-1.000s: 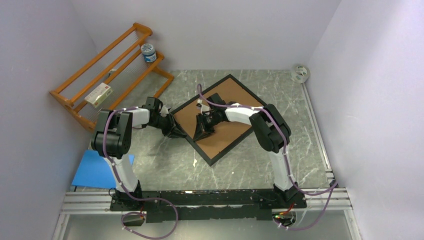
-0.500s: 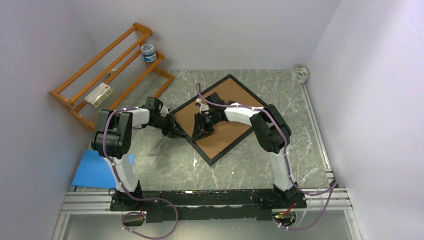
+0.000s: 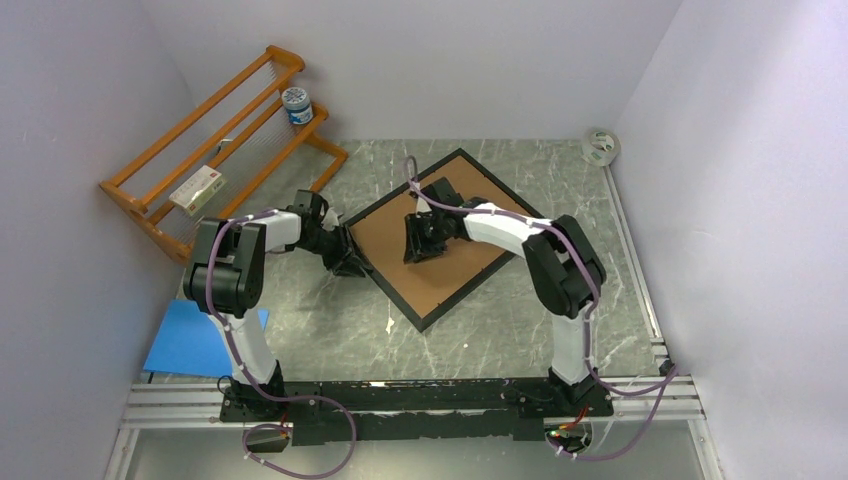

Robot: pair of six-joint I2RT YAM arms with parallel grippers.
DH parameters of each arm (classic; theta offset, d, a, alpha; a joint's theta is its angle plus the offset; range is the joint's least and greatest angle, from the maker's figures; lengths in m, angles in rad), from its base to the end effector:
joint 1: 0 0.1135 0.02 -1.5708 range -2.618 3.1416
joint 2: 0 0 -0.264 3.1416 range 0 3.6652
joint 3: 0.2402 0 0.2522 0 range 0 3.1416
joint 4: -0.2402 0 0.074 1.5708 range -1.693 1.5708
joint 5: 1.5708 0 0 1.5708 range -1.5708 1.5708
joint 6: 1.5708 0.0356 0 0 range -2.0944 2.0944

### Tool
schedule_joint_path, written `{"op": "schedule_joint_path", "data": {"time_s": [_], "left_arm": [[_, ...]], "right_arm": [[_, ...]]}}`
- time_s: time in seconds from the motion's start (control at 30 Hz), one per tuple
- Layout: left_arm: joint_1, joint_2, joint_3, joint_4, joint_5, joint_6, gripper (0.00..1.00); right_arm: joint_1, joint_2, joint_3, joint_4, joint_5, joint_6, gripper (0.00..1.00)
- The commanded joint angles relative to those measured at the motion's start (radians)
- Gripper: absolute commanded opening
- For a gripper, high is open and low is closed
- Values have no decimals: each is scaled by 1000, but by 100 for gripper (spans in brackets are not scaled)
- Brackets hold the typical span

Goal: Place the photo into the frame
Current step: Install the photo frame at the center of the board.

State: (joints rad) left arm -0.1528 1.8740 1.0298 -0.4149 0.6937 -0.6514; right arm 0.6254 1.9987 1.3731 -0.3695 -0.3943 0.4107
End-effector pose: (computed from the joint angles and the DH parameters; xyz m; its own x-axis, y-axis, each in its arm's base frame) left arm 0.3301 -0.0739 0.1257 -0.9366 -0.3274 0.1251 -0.3232 0.6684 -0.6699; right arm 0.3337 0.2578 0.1692 -0.9070 -0.2002 -0.3705 -0.3795 0.7701 0.5128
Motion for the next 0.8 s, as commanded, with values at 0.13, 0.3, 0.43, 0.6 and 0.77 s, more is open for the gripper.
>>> {"op": "schedule_joint_path", "data": {"time_s": [0.13, 0.3, 0.43, 0.6, 0.77], "left_arm": [[2, -76, 246, -145, -174, 227, 60], [1, -50, 399, -167, -232, 355, 84], [1, 53, 521, -158, -249, 408, 90], [1, 235, 731, -189, -209, 467, 92], [1, 378, 871, -188, -181, 498, 92]], "right_arm": [[-41, -285, -111, -9, 362, 144, 57], [-121, -384, -187, -106, 492, 278, 72], [-225, -438, -277, -159, 511, 337, 75], [-313, -476, -356, -168, 512, 320, 80], [-364, -454, -382, -149, 461, 309, 83]]}}
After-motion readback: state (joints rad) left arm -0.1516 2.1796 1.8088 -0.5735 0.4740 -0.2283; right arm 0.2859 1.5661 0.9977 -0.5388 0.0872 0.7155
